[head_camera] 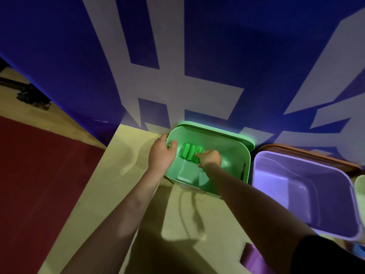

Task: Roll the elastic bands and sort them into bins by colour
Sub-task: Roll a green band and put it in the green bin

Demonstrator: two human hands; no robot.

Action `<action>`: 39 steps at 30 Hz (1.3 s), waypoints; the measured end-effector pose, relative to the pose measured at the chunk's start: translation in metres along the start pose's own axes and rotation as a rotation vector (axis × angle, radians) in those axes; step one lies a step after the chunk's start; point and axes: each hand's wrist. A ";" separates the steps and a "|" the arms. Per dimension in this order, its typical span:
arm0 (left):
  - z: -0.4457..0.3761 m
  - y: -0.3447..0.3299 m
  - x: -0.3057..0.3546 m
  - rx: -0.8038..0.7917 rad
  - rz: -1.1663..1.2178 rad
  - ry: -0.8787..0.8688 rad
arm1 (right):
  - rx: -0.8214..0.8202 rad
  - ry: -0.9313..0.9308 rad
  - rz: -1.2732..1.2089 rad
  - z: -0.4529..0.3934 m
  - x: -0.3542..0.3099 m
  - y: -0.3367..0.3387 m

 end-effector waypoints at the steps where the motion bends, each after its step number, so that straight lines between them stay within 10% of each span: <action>1: 0.000 0.000 0.000 0.001 0.000 0.003 | -0.011 -0.005 -0.021 0.000 0.000 0.002; 39: 0.004 0.002 0.005 0.025 0.025 0.043 | -0.042 0.081 0.159 -0.001 0.007 0.007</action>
Point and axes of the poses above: each hand's wrist, its own z-axis away from the middle knuckle, its own y-axis out of the back of the hand, x = y × z, and after that the axes turned 15 degrees about x, right-handed
